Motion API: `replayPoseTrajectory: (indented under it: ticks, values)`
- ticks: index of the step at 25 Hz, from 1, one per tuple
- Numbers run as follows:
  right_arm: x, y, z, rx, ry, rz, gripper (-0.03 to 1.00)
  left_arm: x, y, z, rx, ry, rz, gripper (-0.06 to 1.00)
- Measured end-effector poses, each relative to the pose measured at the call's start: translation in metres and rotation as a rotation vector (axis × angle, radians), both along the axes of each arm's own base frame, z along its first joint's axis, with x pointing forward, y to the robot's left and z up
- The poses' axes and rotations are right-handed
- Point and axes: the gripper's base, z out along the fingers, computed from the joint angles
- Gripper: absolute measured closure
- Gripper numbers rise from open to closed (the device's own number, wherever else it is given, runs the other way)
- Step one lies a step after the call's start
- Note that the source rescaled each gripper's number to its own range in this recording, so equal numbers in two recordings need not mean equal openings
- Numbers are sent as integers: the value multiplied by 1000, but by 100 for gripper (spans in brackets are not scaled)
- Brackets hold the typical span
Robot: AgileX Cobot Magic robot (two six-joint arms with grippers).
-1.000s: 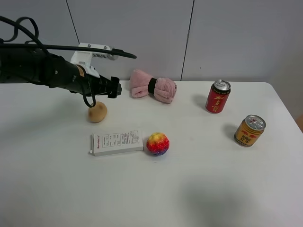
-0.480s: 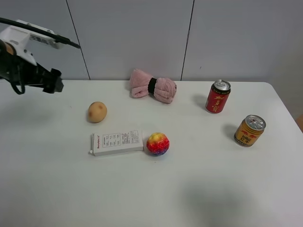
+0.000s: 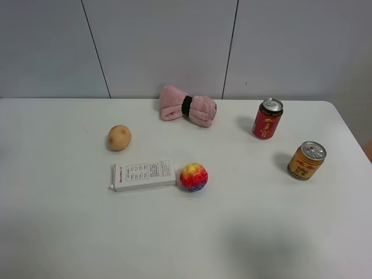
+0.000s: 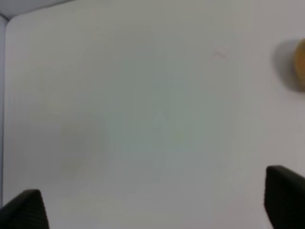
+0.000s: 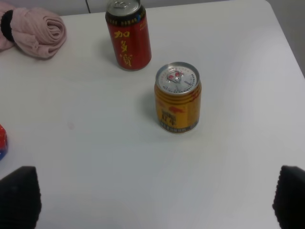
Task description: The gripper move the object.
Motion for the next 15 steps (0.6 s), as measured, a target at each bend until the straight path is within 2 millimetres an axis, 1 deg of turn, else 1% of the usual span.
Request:
replayPoseTrajectory:
  ticks: [4,7,9,12,15]
  values:
    - [0,0,0,0,0,0,-3,-43,-9,12,-57,-26,4,7]
    - [0,0,0,0,0,0,-3,-84,-15,20,-95,-144,25,7]
    - [0,0,0,0,0,0,-3,-111,-18,21,-132,-209,60,7]
    - [0,0,0,0,0,0,-3,-146,-22,15,-195,-290,126,7]
    - [0,0,0,0,0,0,-3,-172,-22,-1,-221,-315,178,7]
